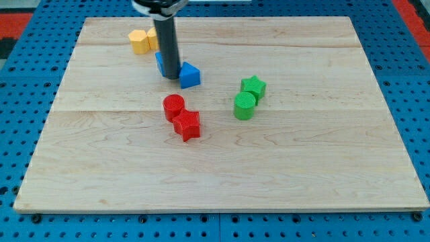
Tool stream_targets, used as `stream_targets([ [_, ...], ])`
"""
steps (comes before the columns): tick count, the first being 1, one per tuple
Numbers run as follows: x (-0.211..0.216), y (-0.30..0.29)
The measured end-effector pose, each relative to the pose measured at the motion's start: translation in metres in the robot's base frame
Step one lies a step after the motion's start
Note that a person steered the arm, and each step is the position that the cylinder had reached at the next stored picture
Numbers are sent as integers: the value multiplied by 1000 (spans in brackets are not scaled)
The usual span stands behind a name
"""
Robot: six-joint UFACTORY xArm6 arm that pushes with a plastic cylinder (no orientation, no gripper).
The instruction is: Keep the triangle to the center right side
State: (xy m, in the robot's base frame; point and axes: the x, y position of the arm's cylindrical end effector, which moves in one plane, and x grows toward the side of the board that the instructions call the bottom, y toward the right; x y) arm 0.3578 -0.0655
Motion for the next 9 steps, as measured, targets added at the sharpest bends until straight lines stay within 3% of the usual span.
stream_targets([
  [1, -3, 33],
  [2, -4, 20],
  [3, 18, 77],
  [5, 8, 151],
  [6, -11, 147],
  [7, -3, 214],
  [8, 22, 235],
  [9, 8, 170],
])
